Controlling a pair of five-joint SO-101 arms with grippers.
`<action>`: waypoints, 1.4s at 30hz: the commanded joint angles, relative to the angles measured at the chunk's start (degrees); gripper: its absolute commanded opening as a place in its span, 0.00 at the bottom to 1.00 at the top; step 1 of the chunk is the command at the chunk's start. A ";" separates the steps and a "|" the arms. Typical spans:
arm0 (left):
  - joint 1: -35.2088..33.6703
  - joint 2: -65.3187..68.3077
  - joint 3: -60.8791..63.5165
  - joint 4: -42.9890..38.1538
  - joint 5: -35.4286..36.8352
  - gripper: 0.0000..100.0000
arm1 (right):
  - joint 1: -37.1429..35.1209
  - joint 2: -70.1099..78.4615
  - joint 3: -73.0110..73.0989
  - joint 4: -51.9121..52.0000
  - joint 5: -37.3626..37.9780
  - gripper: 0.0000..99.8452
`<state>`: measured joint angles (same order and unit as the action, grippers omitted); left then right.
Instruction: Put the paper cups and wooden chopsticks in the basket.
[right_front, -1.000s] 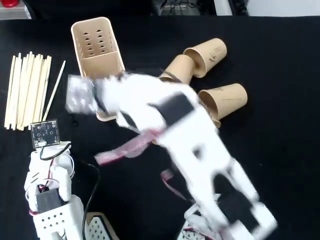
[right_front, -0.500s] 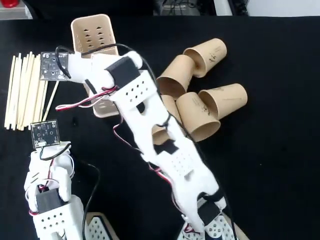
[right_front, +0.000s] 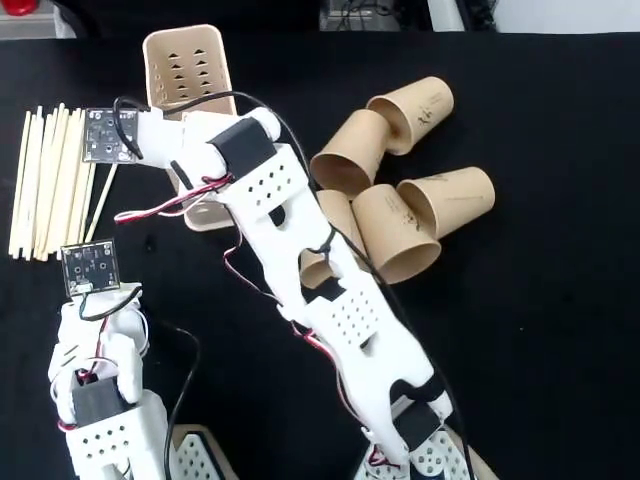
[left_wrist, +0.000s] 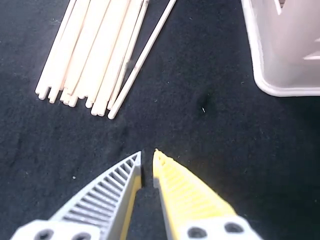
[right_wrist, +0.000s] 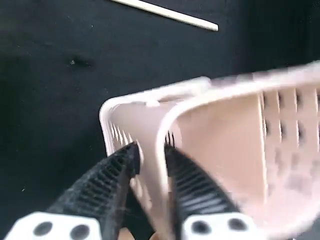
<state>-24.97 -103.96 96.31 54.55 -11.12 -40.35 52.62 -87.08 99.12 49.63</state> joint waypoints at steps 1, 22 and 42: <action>-0.40 -0.53 1.01 0.35 0.18 0.05 | 0.88 -5.76 -2.42 2.02 -2.55 0.01; -0.40 -0.53 1.01 0.35 0.18 0.05 | -6.51 -25.54 30.02 -7.30 -7.56 0.01; -0.40 -0.53 1.01 0.35 0.18 0.05 | -2.02 -28.09 31.96 2.11 8.44 0.13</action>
<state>-24.97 -103.96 96.31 54.55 -11.12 -43.25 30.02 -56.13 99.30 57.71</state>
